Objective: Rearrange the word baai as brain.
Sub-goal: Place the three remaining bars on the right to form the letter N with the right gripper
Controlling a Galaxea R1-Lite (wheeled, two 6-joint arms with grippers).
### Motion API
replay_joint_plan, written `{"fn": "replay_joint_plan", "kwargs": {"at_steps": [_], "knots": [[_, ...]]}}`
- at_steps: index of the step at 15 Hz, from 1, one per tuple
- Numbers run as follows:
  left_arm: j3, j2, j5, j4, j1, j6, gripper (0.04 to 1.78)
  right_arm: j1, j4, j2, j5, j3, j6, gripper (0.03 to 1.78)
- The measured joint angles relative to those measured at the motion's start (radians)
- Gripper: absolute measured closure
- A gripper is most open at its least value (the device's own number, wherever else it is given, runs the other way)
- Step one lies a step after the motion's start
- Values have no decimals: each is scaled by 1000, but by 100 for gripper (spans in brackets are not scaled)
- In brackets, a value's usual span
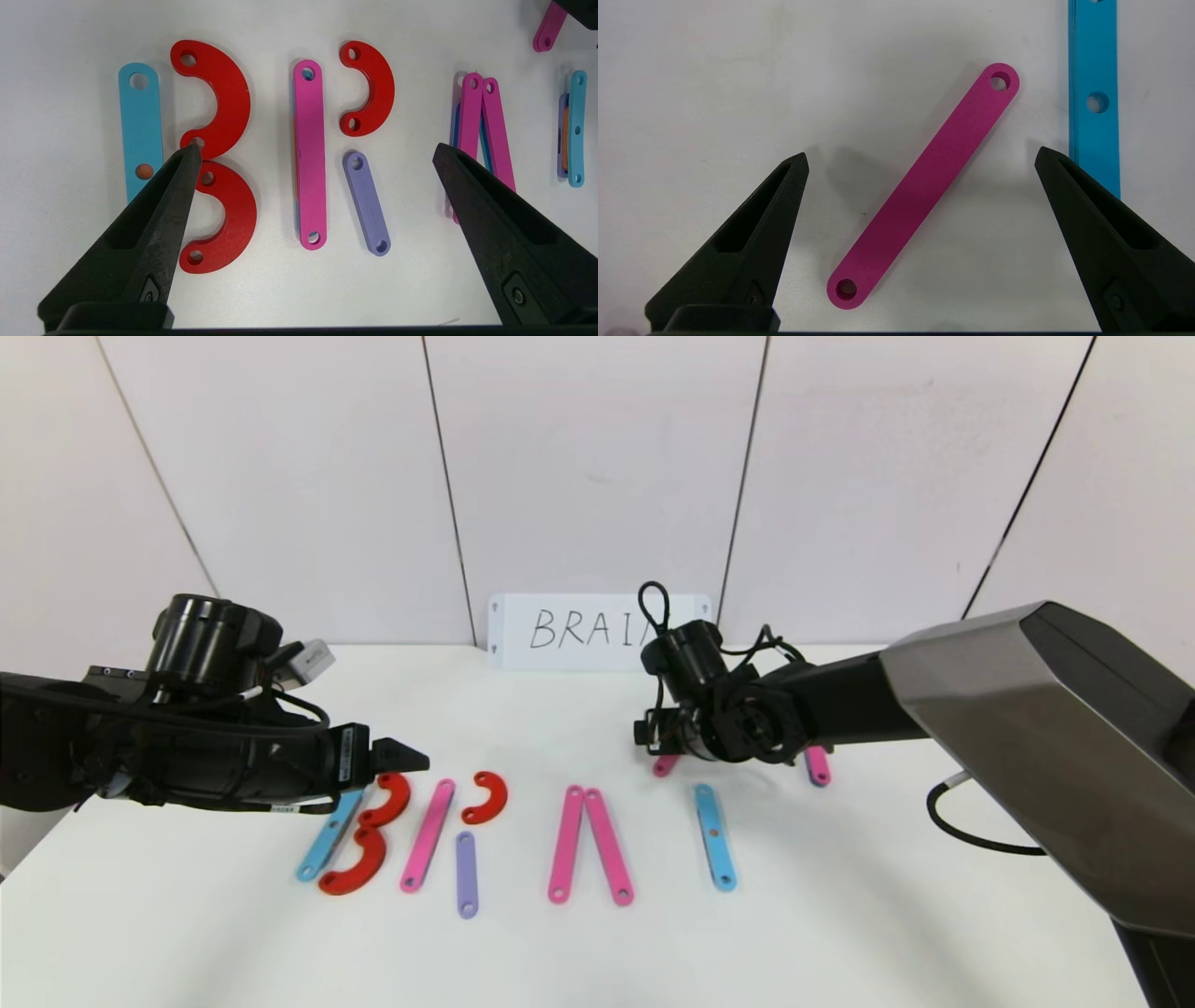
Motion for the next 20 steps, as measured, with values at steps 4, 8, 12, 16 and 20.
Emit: {"fn": "replay_joint_plan", "kwargs": {"at_steps": [4, 8, 12, 16, 20], "knots": [[0, 0, 0, 0, 0, 0, 8, 0, -4, 16, 1, -3, 1, 33], [1, -1, 0, 0, 0, 0, 8, -1, -11, 24, 0, -3, 2, 97], [1, -3, 0, 0, 0, 0, 8, -1, -11, 27, 0, -3, 1, 151], [2, -4, 0, 0, 1, -1, 8, -6, -7, 21, 1, -3, 1, 154], [5, -4, 0, 0, 1, -1, 8, -13, -7, -41, 15, 28, -5, 154]]}}
